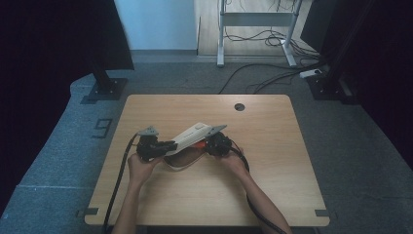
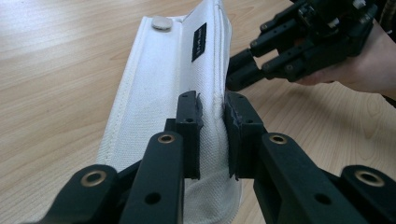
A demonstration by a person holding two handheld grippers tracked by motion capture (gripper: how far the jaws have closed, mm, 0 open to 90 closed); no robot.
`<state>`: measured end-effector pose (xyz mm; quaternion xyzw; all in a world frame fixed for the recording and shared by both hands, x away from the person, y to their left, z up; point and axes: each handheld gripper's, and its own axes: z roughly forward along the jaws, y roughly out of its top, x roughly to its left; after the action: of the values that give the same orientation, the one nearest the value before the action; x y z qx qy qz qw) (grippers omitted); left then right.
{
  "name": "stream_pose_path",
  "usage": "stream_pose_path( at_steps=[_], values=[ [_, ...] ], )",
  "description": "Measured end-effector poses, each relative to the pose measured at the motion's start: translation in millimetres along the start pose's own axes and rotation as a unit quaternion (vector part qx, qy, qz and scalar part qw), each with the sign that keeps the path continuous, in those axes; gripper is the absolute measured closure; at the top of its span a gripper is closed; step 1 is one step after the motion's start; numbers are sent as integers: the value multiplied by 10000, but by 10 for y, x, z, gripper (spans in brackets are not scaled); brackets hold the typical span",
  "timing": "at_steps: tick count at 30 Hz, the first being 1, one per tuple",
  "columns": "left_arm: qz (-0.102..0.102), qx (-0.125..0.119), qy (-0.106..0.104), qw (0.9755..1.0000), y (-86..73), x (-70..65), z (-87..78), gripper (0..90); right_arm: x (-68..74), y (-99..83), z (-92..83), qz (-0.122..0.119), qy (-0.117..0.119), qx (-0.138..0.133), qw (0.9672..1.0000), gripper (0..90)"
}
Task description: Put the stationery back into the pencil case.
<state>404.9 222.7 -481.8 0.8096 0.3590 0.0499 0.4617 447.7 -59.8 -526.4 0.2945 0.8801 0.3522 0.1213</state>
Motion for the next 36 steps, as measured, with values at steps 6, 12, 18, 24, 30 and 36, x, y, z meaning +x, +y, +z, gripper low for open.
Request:
stream_pose_path(
  at_steps=[6, 12, 18, 24, 30, 36],
  values=[
    [27, 16, -17, 10000, -1, -4, 3, 767, -23, 77, 64, 4, -80, -10, 10000, 759],
    [75, 84, -102, 9999, -10, -5, 20, 752, -36, 116, 112, 57, -84, -73, 9999, 737],
    [177, 202, -239, 9994, -29, -13, 71, 703, -42, 107, 30, 30, -92, -138, 9999, 675],
    [388, 8, -188, 9991, -8, -46, 37, 543, -47, 92, -69, 21, -117, -206, 9997, 649],
    [326, -201, 154, 9991, -11, -1, -39, 421, -57, 54, -164, 49, -126, -295, 9995, 632],
    [159, -101, 212, 9996, -53, 71, 7, 379, -71, 12, -249, 52, -162, -306, 9994, 620]
  ],
)
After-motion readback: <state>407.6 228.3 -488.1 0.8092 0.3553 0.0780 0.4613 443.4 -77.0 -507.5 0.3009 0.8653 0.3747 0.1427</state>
